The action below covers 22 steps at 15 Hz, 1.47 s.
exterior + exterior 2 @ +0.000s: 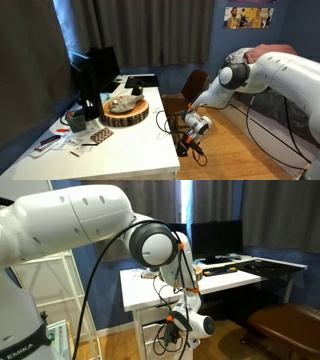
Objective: Close the open drawer
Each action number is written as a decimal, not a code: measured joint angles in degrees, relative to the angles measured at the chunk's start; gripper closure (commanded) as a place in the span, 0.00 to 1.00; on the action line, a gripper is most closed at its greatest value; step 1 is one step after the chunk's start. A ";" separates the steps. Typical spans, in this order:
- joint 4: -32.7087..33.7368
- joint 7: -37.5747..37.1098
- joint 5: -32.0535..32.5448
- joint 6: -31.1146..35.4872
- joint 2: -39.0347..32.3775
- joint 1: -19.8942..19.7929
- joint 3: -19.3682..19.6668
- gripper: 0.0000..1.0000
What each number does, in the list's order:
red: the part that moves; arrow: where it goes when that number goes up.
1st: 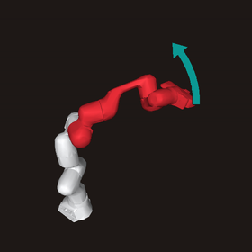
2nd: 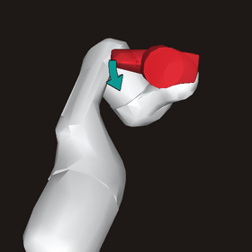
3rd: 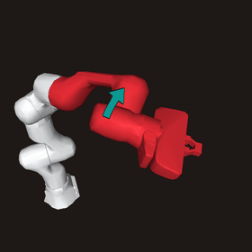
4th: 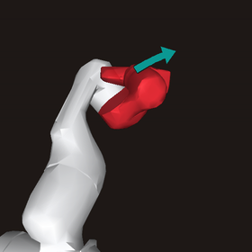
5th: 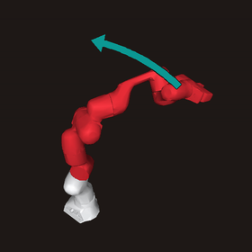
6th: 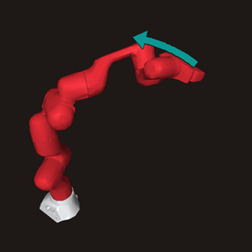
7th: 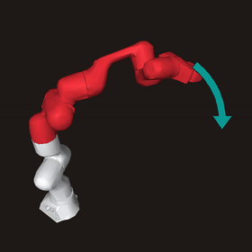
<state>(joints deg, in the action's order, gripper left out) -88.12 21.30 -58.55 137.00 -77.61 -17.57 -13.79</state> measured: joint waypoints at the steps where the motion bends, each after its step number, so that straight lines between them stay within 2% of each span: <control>1: 0.00 -0.28 0.00 -0.10 -0.01 0.10 0.01 0.95; 15: -0.08 -1.74 -0.48 -1.38 -0.55 2.47 -0.03 0.96; 18: -0.12 1.07 -2.86 -0.10 0.44 2.23 -0.16 0.96; 22: -1.07 5.47 -6.54 3.32 5.23 1.31 0.48 0.96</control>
<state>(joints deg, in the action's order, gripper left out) -89.19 26.76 -65.09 140.33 -72.38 -16.26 -13.31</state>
